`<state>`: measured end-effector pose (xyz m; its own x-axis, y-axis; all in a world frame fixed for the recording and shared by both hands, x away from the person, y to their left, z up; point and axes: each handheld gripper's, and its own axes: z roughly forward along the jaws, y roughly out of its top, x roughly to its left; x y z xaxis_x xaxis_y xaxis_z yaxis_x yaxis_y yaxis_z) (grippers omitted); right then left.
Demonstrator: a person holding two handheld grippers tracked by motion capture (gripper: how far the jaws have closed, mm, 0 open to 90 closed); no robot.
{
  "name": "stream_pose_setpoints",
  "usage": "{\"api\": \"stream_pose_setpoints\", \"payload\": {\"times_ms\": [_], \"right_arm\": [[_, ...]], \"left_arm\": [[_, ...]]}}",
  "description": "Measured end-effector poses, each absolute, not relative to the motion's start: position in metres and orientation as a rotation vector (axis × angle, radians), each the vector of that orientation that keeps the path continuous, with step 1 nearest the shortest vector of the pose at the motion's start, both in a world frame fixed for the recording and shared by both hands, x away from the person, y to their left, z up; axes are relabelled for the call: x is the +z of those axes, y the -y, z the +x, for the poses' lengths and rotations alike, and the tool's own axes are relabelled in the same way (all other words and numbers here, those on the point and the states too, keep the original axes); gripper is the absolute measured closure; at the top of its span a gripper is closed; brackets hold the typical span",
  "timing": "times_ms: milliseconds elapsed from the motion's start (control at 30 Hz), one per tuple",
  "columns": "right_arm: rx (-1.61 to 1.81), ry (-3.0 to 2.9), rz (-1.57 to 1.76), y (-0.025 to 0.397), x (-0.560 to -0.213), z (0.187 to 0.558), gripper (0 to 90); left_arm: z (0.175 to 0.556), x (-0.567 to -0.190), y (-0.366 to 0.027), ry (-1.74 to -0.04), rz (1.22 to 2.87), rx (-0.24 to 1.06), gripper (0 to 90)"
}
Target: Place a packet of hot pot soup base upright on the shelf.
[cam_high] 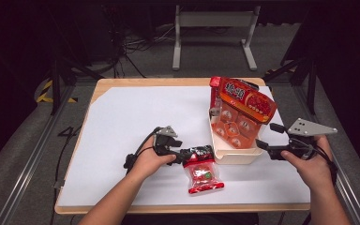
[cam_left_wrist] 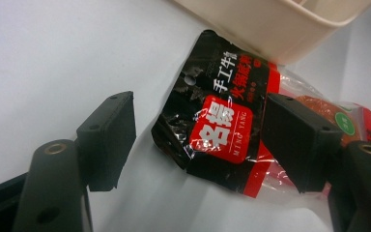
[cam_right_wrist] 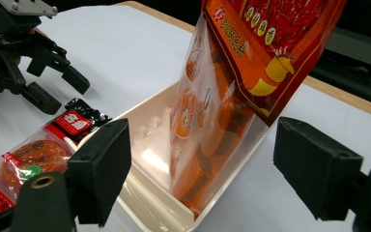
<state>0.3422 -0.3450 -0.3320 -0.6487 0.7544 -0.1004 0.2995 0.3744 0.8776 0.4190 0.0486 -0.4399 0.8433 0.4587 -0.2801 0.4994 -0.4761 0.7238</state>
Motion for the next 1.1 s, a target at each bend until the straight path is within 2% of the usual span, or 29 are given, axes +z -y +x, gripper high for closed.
{"api": "stream_pose_setpoints", "payload": {"times_ms": [600, 833, 933, 1100], "right_arm": [[1.214, -2.156, 0.906, 0.345, -0.333, 0.343, 21.6], [1.211, -2.158, 0.906, 0.344, -0.334, 0.344, 21.6], [1.207, -2.158, 0.904, 0.343, -0.334, 0.343, 21.6], [1.204, -2.157, 0.892, 0.342, -0.334, 0.343, 21.9]], "left_arm": [[0.417, -0.446, -0.044, -0.673, 2.198, -0.103, 36.3], [0.417, -0.447, -0.038, -0.674, 2.187, -0.126, 44.1], [0.416, -0.448, -0.034, -0.670, 2.199, -0.104, 45.1], [0.416, -0.449, -0.030, -0.666, 2.204, -0.061, 51.6]]}}
